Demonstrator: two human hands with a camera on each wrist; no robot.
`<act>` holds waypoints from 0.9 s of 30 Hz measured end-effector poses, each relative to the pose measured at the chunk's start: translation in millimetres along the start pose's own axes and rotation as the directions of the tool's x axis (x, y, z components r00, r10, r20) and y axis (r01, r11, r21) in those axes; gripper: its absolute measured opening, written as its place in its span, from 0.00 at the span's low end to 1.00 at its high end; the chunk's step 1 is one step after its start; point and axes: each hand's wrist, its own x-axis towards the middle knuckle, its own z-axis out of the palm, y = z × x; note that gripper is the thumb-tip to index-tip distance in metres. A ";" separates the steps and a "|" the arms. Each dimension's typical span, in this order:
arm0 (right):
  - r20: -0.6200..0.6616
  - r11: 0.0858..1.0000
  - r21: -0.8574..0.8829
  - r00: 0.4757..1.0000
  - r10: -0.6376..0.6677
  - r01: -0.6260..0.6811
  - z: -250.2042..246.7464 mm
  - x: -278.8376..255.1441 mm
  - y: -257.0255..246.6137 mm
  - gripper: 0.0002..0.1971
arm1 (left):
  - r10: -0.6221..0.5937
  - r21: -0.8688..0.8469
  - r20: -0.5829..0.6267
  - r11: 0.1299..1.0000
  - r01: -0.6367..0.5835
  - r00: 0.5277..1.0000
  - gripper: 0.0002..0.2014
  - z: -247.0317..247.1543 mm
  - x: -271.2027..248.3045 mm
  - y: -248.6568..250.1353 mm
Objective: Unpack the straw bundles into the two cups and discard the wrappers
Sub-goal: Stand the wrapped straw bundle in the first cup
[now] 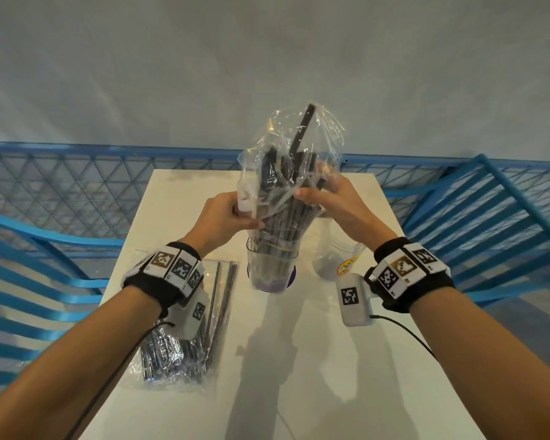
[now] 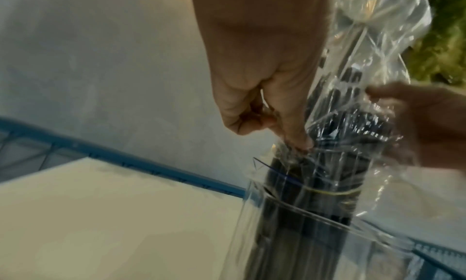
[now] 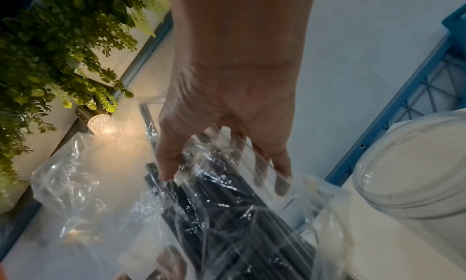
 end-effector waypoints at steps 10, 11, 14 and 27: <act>-0.127 0.999 -0.013 0.991 -0.045 0.044 -5.5 0.7 -2.5 0.07 | 0.121 -0.003 0.087 0.993 -0.121 0.989 0.12 -14.8 -3.4 10.1; -0.133 0.999 -0.018 0.990 -0.050 0.048 -5.3 0.8 -2.9 0.07 | 0.096 0.025 0.085 0.995 -0.099 0.992 0.12 -14.8 -2.6 9.2; -0.107 0.998 -0.036 0.993 -0.047 0.044 -3.9 -0.9 -4.2 0.13 | 0.011 0.138 0.078 0.990 -0.022 0.997 0.11 -8.9 -2.9 3.8; -0.040 0.994 -0.109 0.999 0.022 -0.026 3.2 -0.9 -3.4 0.19 | -0.058 0.099 0.084 0.994 0.049 0.995 0.07 18.0 -4.5 -14.9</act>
